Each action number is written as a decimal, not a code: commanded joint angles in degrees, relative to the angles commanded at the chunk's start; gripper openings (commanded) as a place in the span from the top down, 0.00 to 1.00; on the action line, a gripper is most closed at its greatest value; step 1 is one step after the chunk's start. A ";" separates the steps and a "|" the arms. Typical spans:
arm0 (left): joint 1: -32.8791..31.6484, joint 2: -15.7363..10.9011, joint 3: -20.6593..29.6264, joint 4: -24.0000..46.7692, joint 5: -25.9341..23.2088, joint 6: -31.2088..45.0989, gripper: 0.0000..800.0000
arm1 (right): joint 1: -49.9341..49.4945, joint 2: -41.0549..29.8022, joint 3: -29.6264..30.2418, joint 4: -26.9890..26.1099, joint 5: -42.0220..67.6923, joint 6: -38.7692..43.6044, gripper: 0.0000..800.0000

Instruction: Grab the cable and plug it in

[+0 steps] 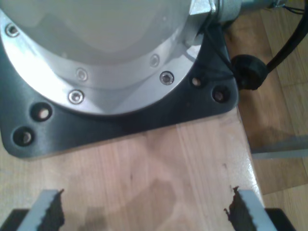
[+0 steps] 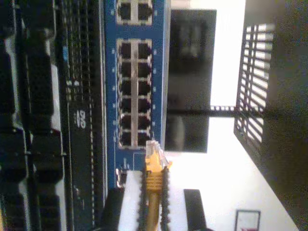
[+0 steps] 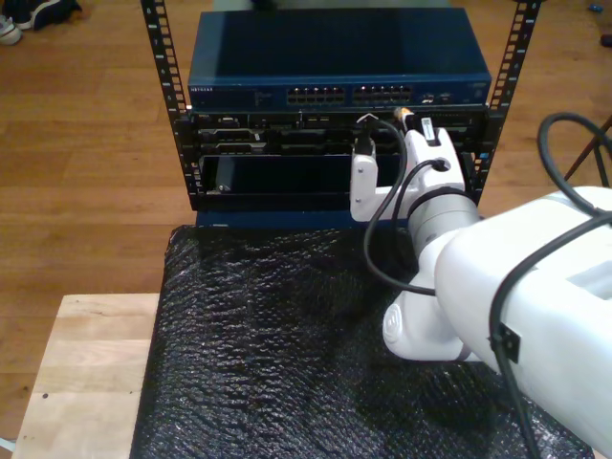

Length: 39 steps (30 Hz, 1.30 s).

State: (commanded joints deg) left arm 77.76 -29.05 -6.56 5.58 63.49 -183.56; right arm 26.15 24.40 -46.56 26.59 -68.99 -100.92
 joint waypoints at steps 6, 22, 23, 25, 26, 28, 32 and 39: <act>0.00 0.00 0.00 0.00 0.00 0.00 0.00 | 0.00 3.43 -3.16 0.97 -3.08 0.00 1.00; 0.00 0.00 0.09 0.00 0.00 0.00 0.00 | 0.00 8.79 -7.30 4.66 -7.82 -0.09 1.00; 0.00 0.00 0.09 0.00 0.00 0.00 0.00 | 0.00 9.14 -7.65 4.75 -8.00 -0.09 1.00; 0.00 0.00 0.09 0.00 0.00 0.00 0.00 | 0.00 9.76 -8.53 4.84 -8.09 -0.09 1.00; 0.09 0.00 0.09 0.00 0.00 0.00 0.00 | 0.00 10.11 -8.97 5.10 -8.09 -0.09 1.00; 0.00 0.00 0.09 0.00 0.00 0.00 0.00 | 0.00 10.73 -9.85 5.98 -8.09 -0.09 1.00; 0.00 0.00 0.09 0.00 0.00 0.00 0.00 | 0.00 12.04 -11.87 6.42 -8.09 -0.26 1.00; 0.00 0.00 0.09 0.00 0.00 0.00 0.00 | 0.09 13.45 -13.89 6.95 -8.09 -0.26 1.00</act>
State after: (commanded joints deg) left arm 77.76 -29.05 -6.47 5.58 63.49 -183.56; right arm 26.24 37.85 -60.45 33.54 -77.08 -101.19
